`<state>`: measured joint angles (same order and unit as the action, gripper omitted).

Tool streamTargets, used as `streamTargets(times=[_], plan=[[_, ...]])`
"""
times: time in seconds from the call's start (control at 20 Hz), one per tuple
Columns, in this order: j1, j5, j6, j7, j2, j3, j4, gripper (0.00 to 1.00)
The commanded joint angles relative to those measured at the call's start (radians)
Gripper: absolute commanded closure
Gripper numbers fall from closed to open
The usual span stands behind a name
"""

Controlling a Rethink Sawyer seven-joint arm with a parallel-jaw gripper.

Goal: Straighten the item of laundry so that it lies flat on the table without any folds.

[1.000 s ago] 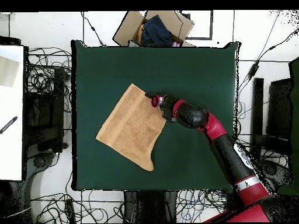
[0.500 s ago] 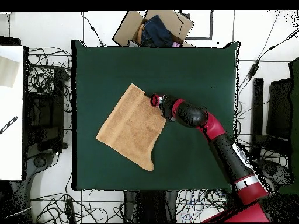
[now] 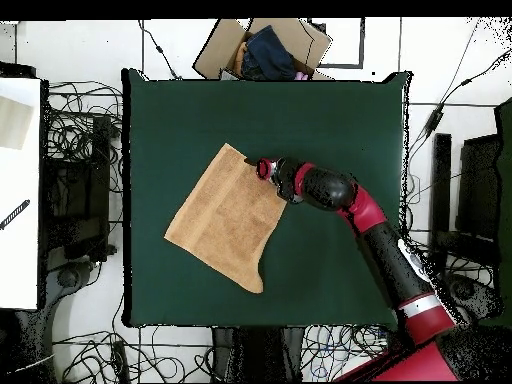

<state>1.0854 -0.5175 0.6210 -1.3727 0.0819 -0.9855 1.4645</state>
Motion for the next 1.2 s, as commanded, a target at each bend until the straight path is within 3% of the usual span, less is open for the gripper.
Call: streamTargets(times=[0.05, 1.2], plan=[[-0.086, -0.025, 0.221, 0.247, 0.093, 0.146, -0.106, 0.00], [-0.134, 0.087, 0.536, 0.534, 0.153, 0.156, -0.234, 0.00]])
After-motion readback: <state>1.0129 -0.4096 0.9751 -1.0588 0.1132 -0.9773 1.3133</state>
